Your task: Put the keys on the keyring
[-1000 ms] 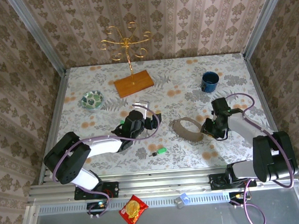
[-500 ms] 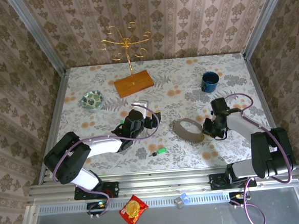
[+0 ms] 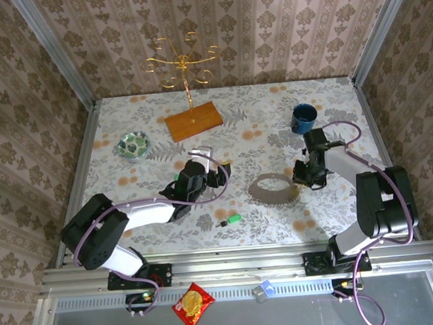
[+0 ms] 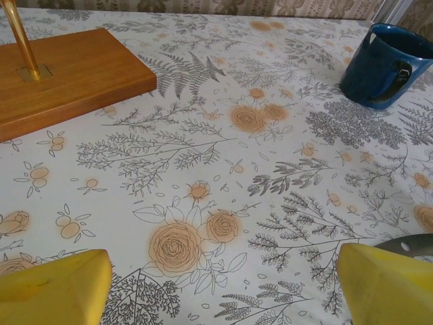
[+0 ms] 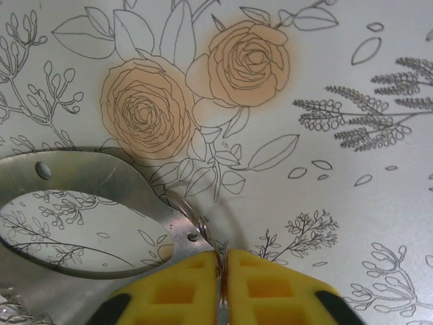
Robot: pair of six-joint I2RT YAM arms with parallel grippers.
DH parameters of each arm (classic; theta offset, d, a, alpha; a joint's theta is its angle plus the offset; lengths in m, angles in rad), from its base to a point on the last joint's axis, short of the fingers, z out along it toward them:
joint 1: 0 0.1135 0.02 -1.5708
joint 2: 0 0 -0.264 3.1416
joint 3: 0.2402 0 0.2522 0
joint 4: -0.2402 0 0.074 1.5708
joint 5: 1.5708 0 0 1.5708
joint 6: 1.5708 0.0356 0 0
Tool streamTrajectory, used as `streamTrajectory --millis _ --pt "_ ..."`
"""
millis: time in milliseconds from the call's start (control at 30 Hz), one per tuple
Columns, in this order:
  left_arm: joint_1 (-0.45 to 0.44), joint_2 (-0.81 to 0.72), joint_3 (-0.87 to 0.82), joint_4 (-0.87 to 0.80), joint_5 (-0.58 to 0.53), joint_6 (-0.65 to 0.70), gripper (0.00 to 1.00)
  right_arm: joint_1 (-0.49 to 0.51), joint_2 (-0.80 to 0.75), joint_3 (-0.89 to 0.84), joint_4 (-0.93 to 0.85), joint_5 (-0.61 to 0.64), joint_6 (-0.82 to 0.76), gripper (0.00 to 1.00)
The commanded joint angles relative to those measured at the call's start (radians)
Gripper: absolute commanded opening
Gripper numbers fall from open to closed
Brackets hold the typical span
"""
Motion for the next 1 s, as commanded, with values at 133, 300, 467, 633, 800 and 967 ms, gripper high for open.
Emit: streamTrajectory --millis 133,300,467,633,800,967 --pt "0.010 -0.053 -0.012 -0.063 -0.018 -0.020 0.87 0.035 -0.044 0.082 -0.115 0.101 -0.042 0.32" --pt "0.021 -0.057 -0.017 -0.067 -0.040 -0.045 0.87 0.224 -0.093 0.153 -0.204 0.246 -0.026 0.38" --pt "0.038 -0.071 -0.036 -0.078 -0.091 -0.105 0.88 0.442 0.006 0.263 -0.242 0.321 0.024 0.42" --pt "0.065 -0.130 -0.083 -0.133 -0.166 -0.188 0.87 0.565 0.164 0.382 -0.237 0.351 0.049 0.44" --pt "0.081 -0.192 -0.132 -0.143 -0.194 -0.218 0.88 0.612 0.311 0.504 -0.258 0.367 0.061 0.43" --pt "0.085 -0.222 -0.142 -0.160 -0.204 -0.218 0.88 0.629 0.400 0.559 -0.278 0.416 0.070 0.40"
